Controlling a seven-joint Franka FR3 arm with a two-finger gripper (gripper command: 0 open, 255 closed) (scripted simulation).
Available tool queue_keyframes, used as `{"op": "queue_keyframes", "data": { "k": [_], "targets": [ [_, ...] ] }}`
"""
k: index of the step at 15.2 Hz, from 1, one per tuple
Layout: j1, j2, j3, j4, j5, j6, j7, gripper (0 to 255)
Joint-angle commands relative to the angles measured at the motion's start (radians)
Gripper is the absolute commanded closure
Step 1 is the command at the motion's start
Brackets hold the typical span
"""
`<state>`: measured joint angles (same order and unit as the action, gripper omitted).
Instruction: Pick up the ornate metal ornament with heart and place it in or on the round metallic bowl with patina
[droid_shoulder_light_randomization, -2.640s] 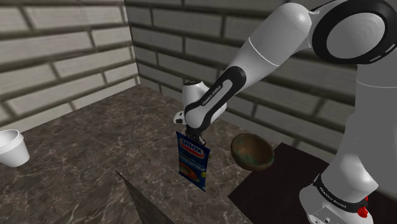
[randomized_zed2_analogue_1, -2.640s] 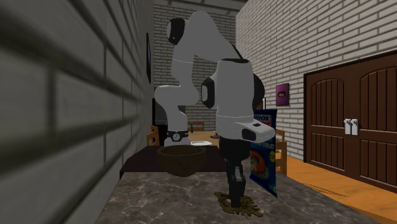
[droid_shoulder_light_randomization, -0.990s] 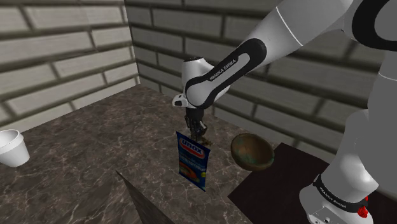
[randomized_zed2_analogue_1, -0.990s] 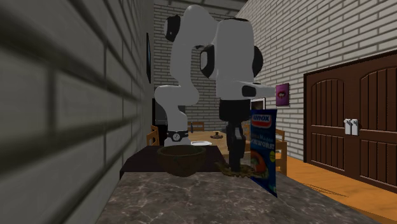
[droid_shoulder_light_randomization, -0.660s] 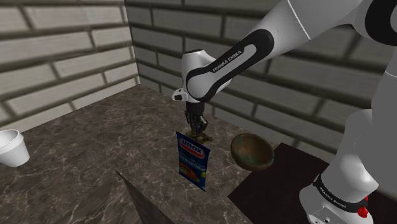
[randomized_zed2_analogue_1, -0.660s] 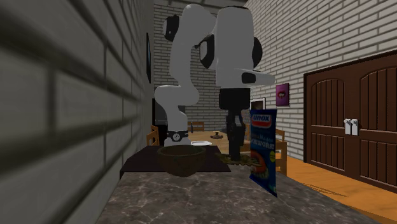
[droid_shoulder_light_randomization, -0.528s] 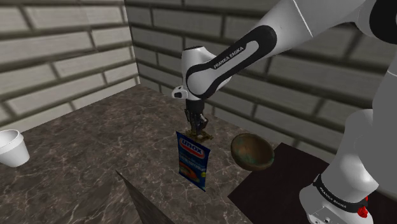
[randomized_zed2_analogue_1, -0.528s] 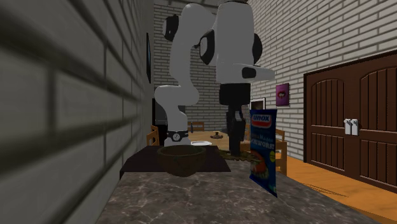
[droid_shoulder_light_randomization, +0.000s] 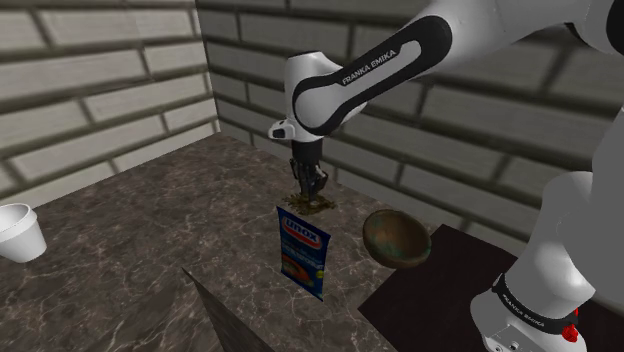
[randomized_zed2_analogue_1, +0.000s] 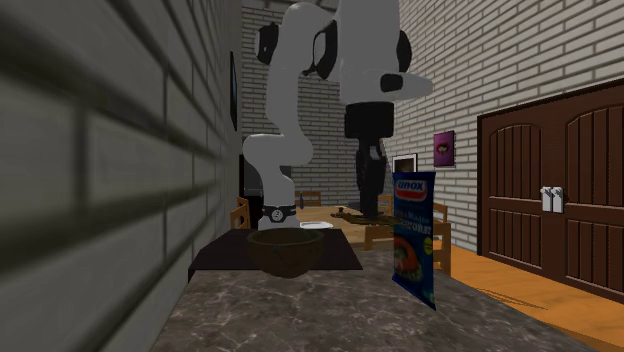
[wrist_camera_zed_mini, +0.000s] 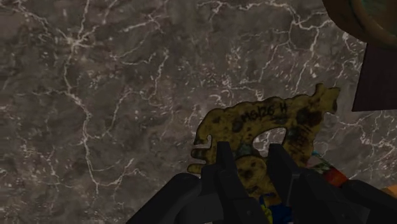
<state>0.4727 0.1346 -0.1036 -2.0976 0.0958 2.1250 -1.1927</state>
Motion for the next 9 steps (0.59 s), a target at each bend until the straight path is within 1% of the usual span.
{"op": "queue_keyframes", "data": {
  "k": [1, 5, 9],
  "targets": [
    [-0.003, -0.042, -0.004, -0.043, -0.006, 0.0, -0.004, 255],
    [-0.019, -0.186, -0.021, -0.21, -0.028, 0.023, -0.025, 255],
    [-0.042, -0.333, -0.04, -0.362, -0.059, 0.028, -0.045, 255]
  ]
}}
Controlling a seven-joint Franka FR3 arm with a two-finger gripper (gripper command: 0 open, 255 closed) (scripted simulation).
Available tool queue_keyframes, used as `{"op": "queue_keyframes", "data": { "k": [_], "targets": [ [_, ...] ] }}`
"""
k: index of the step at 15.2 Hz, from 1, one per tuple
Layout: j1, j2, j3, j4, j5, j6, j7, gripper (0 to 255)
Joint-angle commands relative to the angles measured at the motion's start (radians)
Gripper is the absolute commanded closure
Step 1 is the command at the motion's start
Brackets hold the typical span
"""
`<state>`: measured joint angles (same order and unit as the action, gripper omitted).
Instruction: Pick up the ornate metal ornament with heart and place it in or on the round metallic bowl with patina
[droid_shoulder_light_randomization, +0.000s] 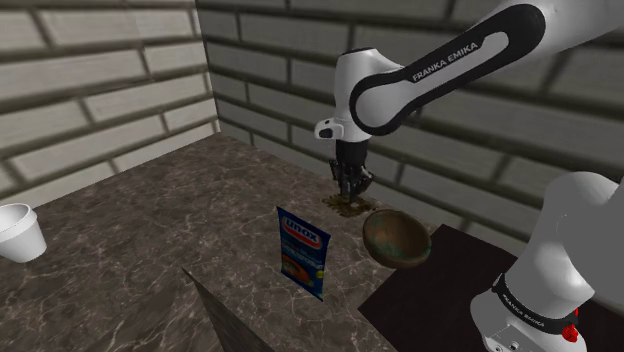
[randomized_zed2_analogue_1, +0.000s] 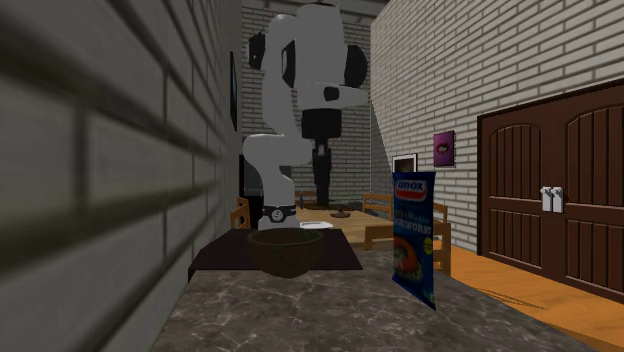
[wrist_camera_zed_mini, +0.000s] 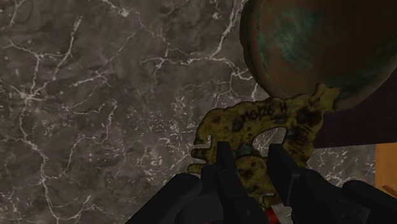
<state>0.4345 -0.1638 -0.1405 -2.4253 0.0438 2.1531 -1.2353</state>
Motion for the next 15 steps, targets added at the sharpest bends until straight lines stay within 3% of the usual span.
{"op": "queue_keyframes", "data": {
  "k": [1, 10, 15],
  "targets": [
    [-0.012, -0.073, -0.008, -0.07, -0.016, -0.002, -0.008, 255],
    [-0.112, -0.436, -0.059, -0.347, -0.12, -0.089, -0.068, 255],
    [-0.111, -0.388, -0.068, -0.387, -0.122, -0.001, -0.073, 255]
  ]
}}
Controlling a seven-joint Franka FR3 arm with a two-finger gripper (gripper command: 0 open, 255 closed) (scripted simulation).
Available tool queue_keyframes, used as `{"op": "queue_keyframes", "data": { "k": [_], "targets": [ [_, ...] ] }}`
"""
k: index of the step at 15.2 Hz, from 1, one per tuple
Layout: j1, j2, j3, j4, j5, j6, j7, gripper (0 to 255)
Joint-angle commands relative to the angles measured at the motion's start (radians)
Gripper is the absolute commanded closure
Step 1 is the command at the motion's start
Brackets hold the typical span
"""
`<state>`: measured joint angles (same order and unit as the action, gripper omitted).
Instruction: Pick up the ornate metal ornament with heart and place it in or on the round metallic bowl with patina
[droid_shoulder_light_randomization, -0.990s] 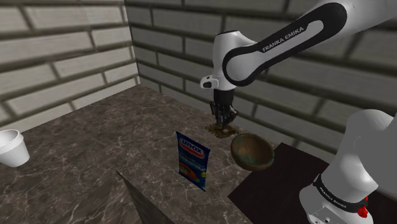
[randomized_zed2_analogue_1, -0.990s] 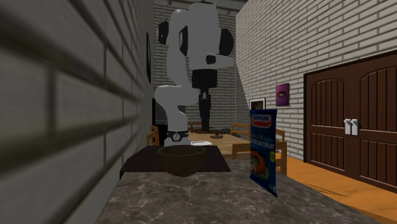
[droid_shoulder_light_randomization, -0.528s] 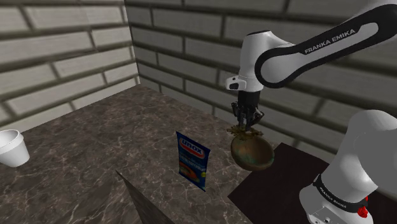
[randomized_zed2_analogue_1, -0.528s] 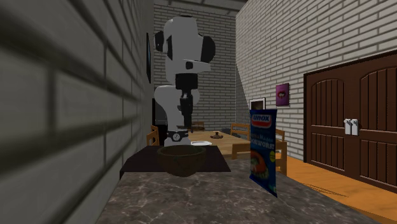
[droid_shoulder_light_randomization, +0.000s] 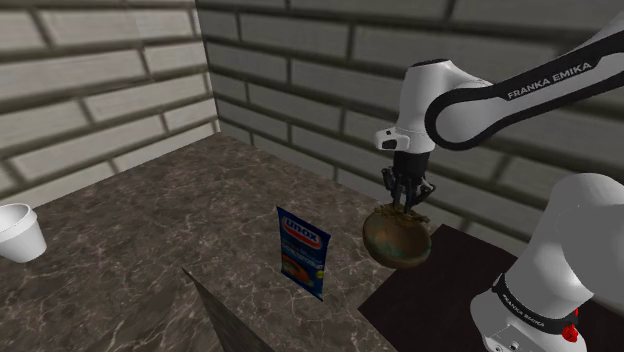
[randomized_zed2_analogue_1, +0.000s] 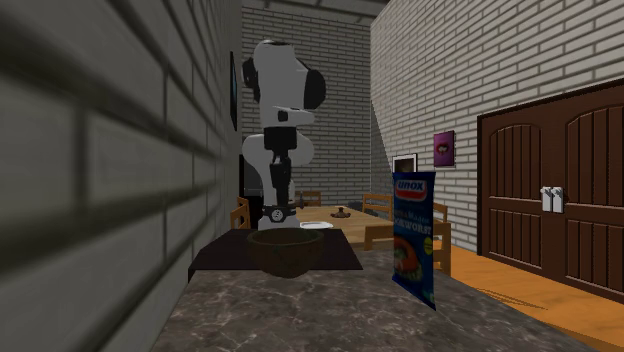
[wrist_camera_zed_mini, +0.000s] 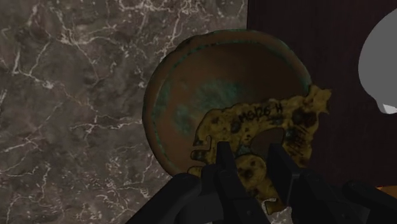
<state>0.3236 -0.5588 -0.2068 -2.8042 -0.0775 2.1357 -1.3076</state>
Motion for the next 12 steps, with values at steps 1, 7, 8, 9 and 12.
{"op": "queue_keyframes", "data": {
  "k": [1, 7, 8, 9, 12],
  "targets": [
    [0.001, 0.018, -0.003, -0.016, -0.001, 0.035, -0.002, 255],
    [0.006, 0.093, -0.016, -0.054, 0.001, 0.148, -0.011, 255],
    [0.007, 0.107, -0.018, -0.059, 0.002, 0.167, -0.012, 255],
    [0.008, 0.122, -0.02, -0.065, 0.003, 0.187, -0.014, 255],
    [0.013, 0.166, -0.027, -0.078, 0.008, 0.243, -0.02, 255]
  ]
}}
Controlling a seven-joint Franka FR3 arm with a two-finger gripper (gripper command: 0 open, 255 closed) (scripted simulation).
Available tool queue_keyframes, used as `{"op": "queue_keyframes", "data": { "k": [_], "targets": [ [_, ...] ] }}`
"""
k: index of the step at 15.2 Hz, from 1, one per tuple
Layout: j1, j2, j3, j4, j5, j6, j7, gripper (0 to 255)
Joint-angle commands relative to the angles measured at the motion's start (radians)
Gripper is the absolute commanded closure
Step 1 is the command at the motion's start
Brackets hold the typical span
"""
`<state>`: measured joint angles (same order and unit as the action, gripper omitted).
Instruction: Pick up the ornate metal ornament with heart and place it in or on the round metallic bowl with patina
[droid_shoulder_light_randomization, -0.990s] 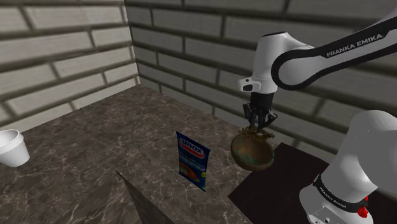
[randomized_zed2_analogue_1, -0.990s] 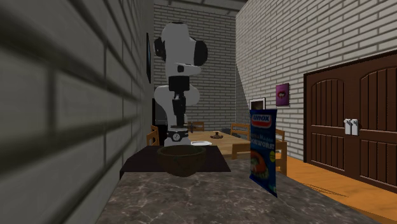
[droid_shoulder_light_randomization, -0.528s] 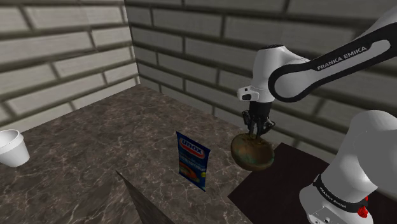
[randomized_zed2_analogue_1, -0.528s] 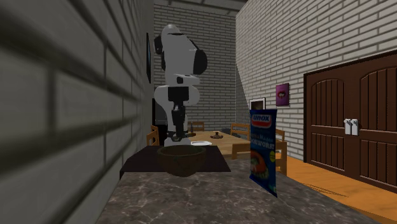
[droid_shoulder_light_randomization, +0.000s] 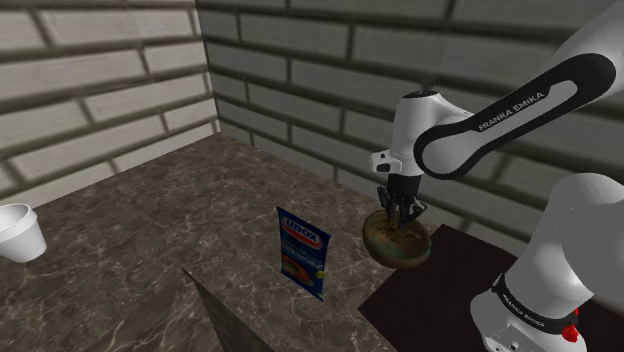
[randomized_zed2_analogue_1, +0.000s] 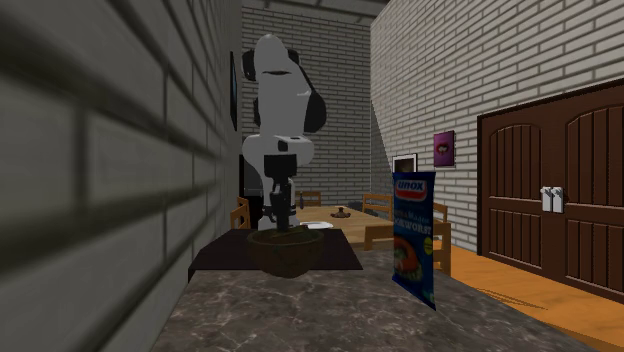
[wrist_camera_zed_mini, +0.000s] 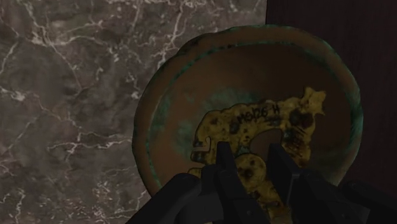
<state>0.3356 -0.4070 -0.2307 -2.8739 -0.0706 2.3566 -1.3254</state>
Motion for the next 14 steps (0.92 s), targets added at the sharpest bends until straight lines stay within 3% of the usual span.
{"op": "queue_keyframes", "data": {
  "k": [1, 7, 8, 13, 14],
  "targets": [
    [0.001, 0.014, -0.003, -0.008, 0.001, 0.022, -0.003, 255],
    [0.001, 0.014, -0.003, -0.008, 0.001, 0.023, -0.003, 255],
    [0.001, 0.014, -0.003, -0.008, 0.001, 0.023, -0.003, 0],
    [0.001, 0.014, -0.003, -0.008, 0.001, 0.023, -0.003, 0],
    [-0.003, -0.019, 0.001, 0.008, -0.003, -0.026, 0.001, 0]
  ]
}}
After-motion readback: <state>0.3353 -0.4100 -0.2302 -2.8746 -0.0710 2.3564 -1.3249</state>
